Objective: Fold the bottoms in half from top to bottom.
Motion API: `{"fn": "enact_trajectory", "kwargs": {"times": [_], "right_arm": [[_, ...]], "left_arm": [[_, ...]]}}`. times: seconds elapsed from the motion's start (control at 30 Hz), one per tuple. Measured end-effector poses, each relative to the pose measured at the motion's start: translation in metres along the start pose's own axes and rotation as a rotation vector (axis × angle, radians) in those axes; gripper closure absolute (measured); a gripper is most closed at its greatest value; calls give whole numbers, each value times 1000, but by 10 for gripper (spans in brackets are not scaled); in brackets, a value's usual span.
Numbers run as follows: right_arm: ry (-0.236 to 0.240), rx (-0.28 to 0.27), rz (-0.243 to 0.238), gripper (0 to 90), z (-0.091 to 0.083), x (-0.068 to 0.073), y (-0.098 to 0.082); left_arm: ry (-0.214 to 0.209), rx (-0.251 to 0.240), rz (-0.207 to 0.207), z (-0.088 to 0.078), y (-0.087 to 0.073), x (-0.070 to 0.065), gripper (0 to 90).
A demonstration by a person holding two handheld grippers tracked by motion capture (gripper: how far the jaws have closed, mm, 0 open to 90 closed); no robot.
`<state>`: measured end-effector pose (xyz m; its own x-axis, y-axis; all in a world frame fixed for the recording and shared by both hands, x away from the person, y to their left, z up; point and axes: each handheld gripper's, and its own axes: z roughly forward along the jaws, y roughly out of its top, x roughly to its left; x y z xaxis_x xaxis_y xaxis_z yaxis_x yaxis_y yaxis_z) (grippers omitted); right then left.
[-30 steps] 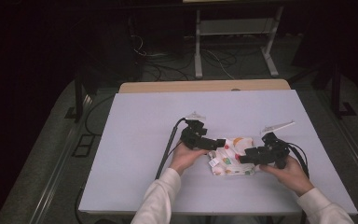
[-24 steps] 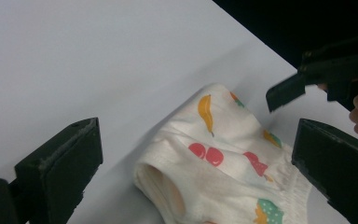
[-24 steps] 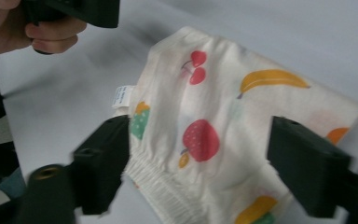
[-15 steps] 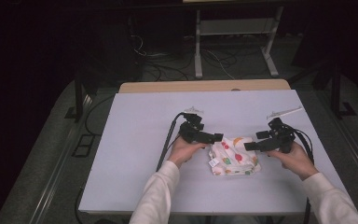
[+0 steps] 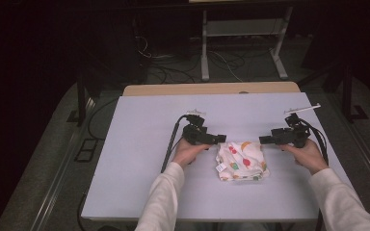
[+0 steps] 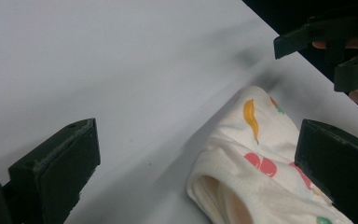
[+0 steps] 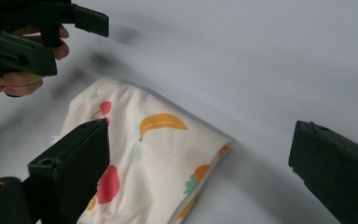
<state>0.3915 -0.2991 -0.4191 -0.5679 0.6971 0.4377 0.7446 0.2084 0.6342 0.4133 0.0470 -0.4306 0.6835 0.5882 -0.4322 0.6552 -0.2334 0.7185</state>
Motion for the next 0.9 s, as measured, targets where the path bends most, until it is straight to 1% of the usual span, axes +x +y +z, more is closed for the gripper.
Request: {"fn": "enact_trajectory", "kwargs": {"times": [0.07,0.2,0.27,0.4,0.47,0.57,0.67,0.73,0.83,0.9], "right_arm": [[-2,3,5,66,2,-4,-1],[6,7,18,88,8,-11,-2],[12,14,20,98,11,-13,-2],[25,28,16,125,15,-14,-3],[31,31,13,135,17,-14,-3],[38,38,16,139,21,-15,-3],[42,44,13,155,24,-15,-3],[48,47,9,169,25,-16,-3],[52,45,13,196,28,-17,-3],[56,41,14,219,29,-18,-3]], "left_arm": [[-9,-3,-8,2,0,2,0],[-18,13,-11,7,-3,4,0],[-25,19,-12,10,-5,5,0],[-40,33,1,13,-7,7,0],[-45,33,-3,15,-7,7,0],[-47,39,-4,16,-8,8,0],[-33,52,3,18,-9,8,0],[-23,62,9,18,-9,8,31],[-40,63,0,18,-10,9,70],[-47,58,5,19,-10,8,109]]}}
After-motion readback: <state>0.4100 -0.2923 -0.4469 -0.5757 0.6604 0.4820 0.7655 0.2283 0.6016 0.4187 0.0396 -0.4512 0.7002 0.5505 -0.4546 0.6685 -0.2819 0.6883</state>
